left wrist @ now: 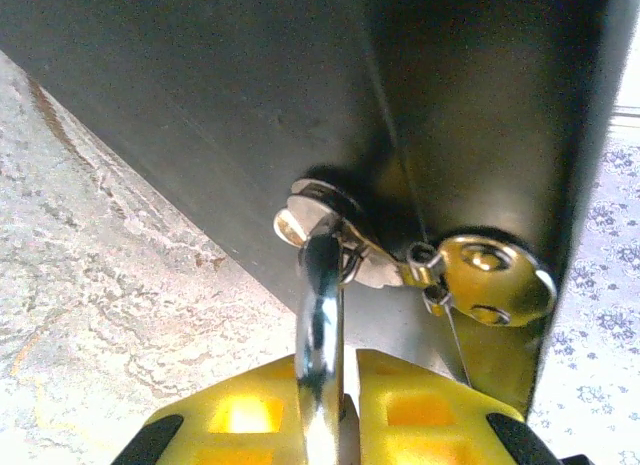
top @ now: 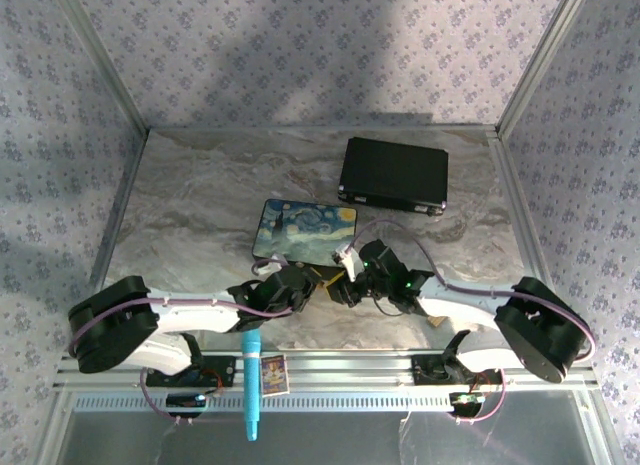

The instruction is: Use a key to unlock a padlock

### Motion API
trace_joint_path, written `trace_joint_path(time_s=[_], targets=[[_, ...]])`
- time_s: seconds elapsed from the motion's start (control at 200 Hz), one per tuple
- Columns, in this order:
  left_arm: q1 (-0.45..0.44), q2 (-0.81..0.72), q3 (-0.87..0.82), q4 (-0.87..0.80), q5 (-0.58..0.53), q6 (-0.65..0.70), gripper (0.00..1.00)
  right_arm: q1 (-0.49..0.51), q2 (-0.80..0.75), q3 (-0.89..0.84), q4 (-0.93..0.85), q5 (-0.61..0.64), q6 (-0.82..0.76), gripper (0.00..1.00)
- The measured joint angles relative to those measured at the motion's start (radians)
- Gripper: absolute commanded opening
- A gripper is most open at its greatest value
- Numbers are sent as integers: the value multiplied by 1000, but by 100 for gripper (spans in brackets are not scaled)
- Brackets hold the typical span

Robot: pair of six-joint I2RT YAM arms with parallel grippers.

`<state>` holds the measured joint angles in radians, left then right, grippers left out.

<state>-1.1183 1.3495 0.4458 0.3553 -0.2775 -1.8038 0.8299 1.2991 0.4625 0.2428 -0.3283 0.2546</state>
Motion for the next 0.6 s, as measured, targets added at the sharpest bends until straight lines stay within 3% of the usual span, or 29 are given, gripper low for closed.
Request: trace_joint_path(time_s=[0.235,0.335,0.6], targets=[[-2,0,0,-34,-1,9,0,1,-61,-56,5,57,33,45],[-3,0,0,-76,0,21,0,-13,-105,-90,-8,103,49,49],[-4,2,0,-95,0,35,0,-61,-245,-77,-109,251,124,87]])
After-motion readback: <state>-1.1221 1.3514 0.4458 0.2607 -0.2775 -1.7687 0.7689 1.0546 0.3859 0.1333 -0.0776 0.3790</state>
